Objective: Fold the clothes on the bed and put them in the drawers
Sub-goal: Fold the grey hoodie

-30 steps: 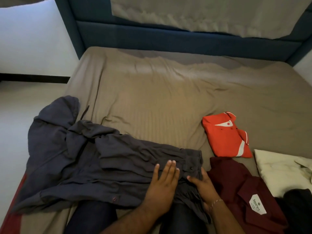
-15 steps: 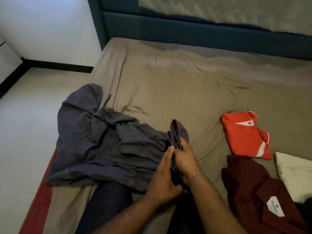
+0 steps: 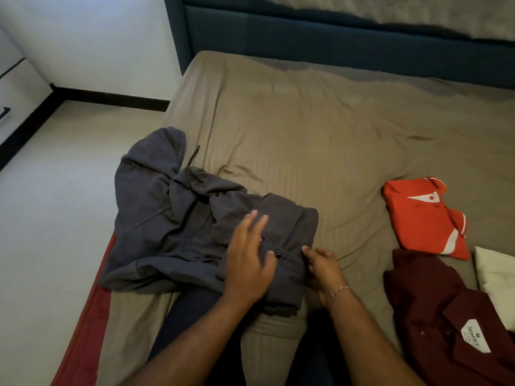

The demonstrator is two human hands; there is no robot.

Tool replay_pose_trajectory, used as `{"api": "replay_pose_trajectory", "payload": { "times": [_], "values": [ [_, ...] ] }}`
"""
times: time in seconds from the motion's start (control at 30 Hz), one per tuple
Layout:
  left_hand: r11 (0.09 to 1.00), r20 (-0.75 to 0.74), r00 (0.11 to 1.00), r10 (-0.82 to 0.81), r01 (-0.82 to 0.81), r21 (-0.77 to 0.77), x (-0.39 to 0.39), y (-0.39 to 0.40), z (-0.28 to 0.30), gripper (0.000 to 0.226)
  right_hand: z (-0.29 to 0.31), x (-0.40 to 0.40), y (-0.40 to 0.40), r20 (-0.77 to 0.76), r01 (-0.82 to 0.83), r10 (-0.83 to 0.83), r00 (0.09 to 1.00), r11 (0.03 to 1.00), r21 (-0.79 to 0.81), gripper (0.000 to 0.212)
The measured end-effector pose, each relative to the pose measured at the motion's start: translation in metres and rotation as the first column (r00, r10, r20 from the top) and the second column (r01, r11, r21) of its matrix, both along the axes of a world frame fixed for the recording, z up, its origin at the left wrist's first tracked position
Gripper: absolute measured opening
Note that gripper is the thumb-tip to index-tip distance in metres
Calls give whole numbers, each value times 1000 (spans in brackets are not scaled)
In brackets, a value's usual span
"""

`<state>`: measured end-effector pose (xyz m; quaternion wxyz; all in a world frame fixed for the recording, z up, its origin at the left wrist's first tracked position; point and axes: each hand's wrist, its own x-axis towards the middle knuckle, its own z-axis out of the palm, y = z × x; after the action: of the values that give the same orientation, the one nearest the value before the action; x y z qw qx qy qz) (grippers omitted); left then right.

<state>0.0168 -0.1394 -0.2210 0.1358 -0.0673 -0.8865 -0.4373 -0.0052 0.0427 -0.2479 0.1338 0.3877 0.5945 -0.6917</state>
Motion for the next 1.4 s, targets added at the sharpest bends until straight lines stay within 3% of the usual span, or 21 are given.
{"api": "replay_pose_trajectory", "payload": {
  "times": [0.07, 0.13, 0.2, 0.3, 0.37, 0.47, 0.53, 0.6, 0.67, 0.77, 0.83, 0.9, 0.97, 1.03, 1.1, 1.17, 1.23, 1.3, 1.37, 1.4],
  "values": [
    [929, 75, 989, -129, 147, -340, -5, 10, -14, 79, -9, 2, -8, -30, -41, 38, 999, 993, -111, 39],
    [834, 321, 945, -67, 229, -501, -11, 10, -34, 81, -15, 0, -14, -103, -102, 92, 990, 989, -104, 32],
    [817, 511, 859, -26, 313, -484, -15, 5, -51, 81, -18, -3, -18, -168, -177, 178, 970, 984, 19, 31],
    [852, 556, 828, -76, 343, -395, -19, 7, -59, 82, -19, -7, -13, -181, -145, 185, 966, 965, 217, 24],
    [886, 537, 838, -99, 320, -336, -22, 11, -52, 82, -15, -7, -3, -207, -100, 141, 968, 975, 199, 23],
    [914, 429, 902, 58, 124, -385, -26, 22, -37, 79, -2, -13, 34, -253, -39, 87, 964, 982, 187, 23],
    [938, 373, 923, 92, 44, -343, -29, 24, -27, 76, 10, -17, 73, -259, -36, 106, 960, 964, 263, 22],
    [946, 302, 953, 35, 66, -318, -32, 18, -25, 75, 22, -19, 119, -227, -24, 117, 967, 927, 373, 25],
    [907, 274, 962, 18, 100, -409, -40, 5, -26, 76, 32, -20, 162, -161, -3, 96, 982, 865, 501, 22],
    [859, 434, 900, 42, 190, -476, -54, -17, -29, 79, 46, -26, 201, 1, -61, 85, 996, 711, 701, 30],
    [874, 512, 859, 22, 232, -427, -55, -21, -31, 78, 56, -32, 196, 79, -138, 123, 989, 611, 779, 43],
    [929, 466, 884, -50, 212, -303, -52, -15, -29, 73, 66, -40, 173, 71, -170, 198, 978, 543, 822, 48],
    [983, 404, 905, -132, 171, -63, -49, -1, -21, 63, 77, -48, 142, 24, -172, 287, 957, 501, 848, 52],
    [969, 456, 867, -200, 104, 226, -51, 13, -9, 50, 88, -57, 106, -38, -146, 328, 944, 518, 843, 58],
    [827, 567, 760, -318, -71, 558, -54, 25, 5, 38, 93, -64, 69, -57, -183, 383, 922, 560, 808, 63],
    [631, 615, 650, -447, -257, 731, -60, 31, 12, 33, 91, -68, 37, -42, -292, 461, 887, 627, 722, 59],
    [569, 633, 603, -485, -332, 752, -66, 32, 12, 32, 84, -67, 22, -70, -295, 442, 894, 699, 652, 54],
    [654, 679, 604, -417, -319, 686, -74, 30, 6, 31, 70, -62, 27, -101, -166, 340, 935, 671, 723, 57],
    [751, 707, 610, -358, -262, 606, -80, 32, -2, 37, 52, -54, 44, -37, -109, 218, 975, 620, 777, 76],
    [792, 710, 617, -339, -220, 570, -81, 34, -7, 40, 43, -51, 50, 5, -111, 148, 989, 716, 689, 86]
  ]
}}
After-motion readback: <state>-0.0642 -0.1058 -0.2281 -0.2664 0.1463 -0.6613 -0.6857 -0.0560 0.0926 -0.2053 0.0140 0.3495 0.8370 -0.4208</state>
